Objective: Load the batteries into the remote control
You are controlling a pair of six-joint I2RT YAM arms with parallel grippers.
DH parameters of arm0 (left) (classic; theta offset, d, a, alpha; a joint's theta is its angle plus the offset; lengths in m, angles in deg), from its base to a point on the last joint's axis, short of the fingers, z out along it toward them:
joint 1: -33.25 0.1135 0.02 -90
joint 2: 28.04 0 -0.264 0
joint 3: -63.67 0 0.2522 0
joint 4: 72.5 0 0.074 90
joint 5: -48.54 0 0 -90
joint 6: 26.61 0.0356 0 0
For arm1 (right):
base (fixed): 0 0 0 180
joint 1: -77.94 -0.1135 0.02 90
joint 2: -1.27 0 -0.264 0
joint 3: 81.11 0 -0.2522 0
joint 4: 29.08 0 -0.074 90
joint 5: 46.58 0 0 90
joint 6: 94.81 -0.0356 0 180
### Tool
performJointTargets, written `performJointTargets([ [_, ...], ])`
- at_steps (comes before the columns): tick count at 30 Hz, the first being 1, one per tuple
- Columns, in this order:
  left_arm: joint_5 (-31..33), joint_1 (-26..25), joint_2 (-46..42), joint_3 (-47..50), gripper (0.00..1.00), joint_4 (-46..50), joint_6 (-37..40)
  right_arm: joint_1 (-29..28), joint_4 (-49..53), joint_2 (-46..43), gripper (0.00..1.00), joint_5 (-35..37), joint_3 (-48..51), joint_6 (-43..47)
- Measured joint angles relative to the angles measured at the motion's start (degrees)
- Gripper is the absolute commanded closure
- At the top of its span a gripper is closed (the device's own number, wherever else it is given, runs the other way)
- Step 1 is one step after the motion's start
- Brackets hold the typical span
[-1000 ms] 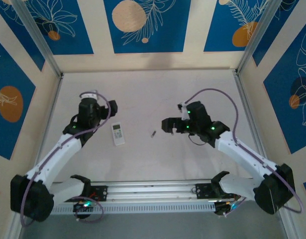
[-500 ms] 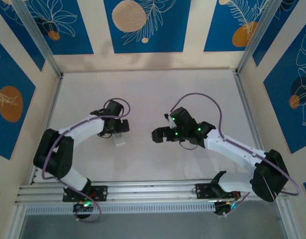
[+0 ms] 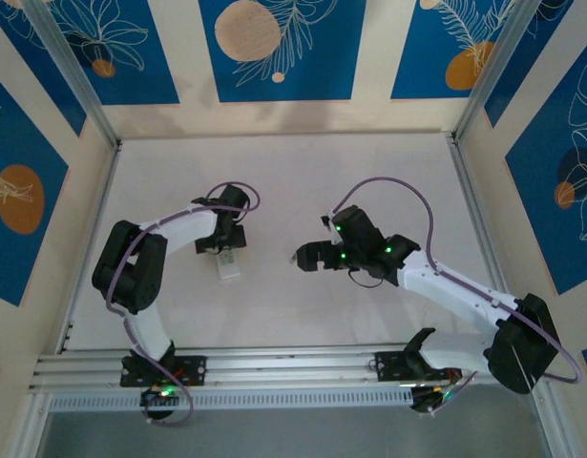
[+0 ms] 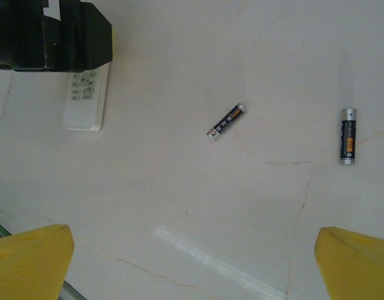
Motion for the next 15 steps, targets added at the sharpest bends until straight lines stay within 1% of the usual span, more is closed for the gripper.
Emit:
performJointTargets([
  [3,-0.5,0.0,0.5,0.0,0.24,-0.9,-0.3,0.1,0.0,-0.8,0.01,0.2,0.0,0.0],
  [8,-1.1,0.0,2.2,0.0,0.25,-1.9,-1.0,0.1,0.3,-1.2,0.01,0.2,0.0,0.0],
  [11,-1.8,0.0,2.4,0.0,0.32,-2.5,-1.2,0.2,0.5,-1.8,0.01,0.4,0.1,0.0],
  [13,-2.4,0.0,2.5,0.0,0.39,-2.9,-1.4,0.2,0.9,-2.3,0.01,0.5,0.1,-0.1],
  [15,-3.1,0.0,2.4,0.1,0.44,-3.5,-1.5,0.2,1.2,-2.8,0.01,0.6,0.1,-0.2],
])
